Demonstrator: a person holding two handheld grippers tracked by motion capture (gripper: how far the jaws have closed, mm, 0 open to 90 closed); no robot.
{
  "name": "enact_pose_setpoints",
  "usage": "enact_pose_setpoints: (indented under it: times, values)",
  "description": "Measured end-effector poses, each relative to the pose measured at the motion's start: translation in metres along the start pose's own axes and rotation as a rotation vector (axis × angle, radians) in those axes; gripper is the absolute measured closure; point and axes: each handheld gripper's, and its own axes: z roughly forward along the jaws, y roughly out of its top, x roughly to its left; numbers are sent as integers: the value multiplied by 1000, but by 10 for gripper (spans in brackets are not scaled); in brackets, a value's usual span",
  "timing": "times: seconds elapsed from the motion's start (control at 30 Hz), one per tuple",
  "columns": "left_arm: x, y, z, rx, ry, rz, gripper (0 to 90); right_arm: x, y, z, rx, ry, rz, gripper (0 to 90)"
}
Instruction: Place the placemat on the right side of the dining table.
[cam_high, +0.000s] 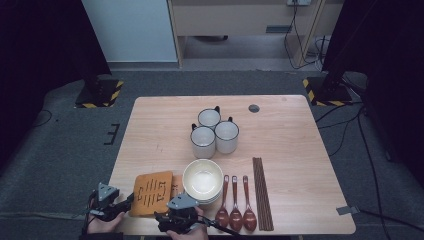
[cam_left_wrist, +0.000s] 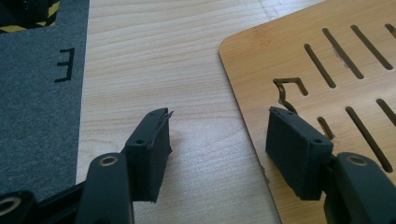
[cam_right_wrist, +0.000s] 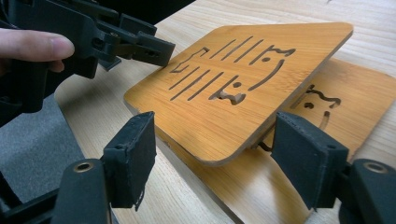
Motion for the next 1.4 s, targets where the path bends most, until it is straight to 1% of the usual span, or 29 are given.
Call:
enact_pose_setpoints:
  times: [0.07, 0.1, 0.2, 0.5, 0.63, 0.7, 0.77, 0.9, 0.93, 0.97, 1.03, 1.07, 1.1, 1.17, 1.23, 1.27, 1.33, 1.4]
  values:
    - [0, 0, 0, 0, 0, -1, 391, 0, 0, 1, 4, 2, 0, 298]
    - [0, 0, 0, 0, 1, 0, 392, 1, -1, 4, 14, 3, -3, 281]
    - [1, 0, 0, 2, 4, 0, 392, 1, -1, 5, 19, 1, -5, 278]
    - [1, 0, 0, 0, 6, -1, 393, 0, -3, 10, 51, 12, 7, 257]
    - [1, 0, 0, 0, 3, -5, 393, 0, -2, 14, 54, 18, 9, 267]
    - [1, -1, 0, -1, 2, -5, 393, 2, -1, 16, 51, 35, 21, 268]
    - [1, -1, 0, -2, 3, -3, 393, 3, -1, 16, 52, 31, 21, 266]
    - [1, -1, 0, -4, 3, -2, 393, 2, 2, 14, 27, 48, 46, 288]
    - [1, -1, 0, -4, 3, -2, 393, 2, 2, 14, 27, 48, 46, 288]
    - [1, -1, 0, -6, 4, -2, 394, 2, 5, 13, 15, 51, 57, 317]
    - [1, -1, 0, -7, 4, -3, 394, 2, 6, 12, 11, 50, 60, 326]
    - [1, -1, -1, -9, 5, -3, 395, 2, 9, 12, 3, 53, 79, 356]
    - [1, -1, -1, -9, 4, -4, 395, 2, 10, 12, -3, 54, 86, 374]
    - [2, -1, -1, -10, 3, -5, 395, 2, 11, 13, -6, 53, 87, 385]
    - [2, -1, -1, -11, 3, -5, 396, 2, 14, 14, -12, 51, 105, 423]
    - [2, -1, -1, -11, 3, -5, 396, 2, 14, 14, -12, 51, 105, 423]
    - [2, -1, -1, -11, 3, -6, 396, 2, 14, 15, -14, 37, 104, 463]
    - [2, -1, -1, -11, 2, -7, 395, 1, 14, 16, -8, 37, 116, 472]
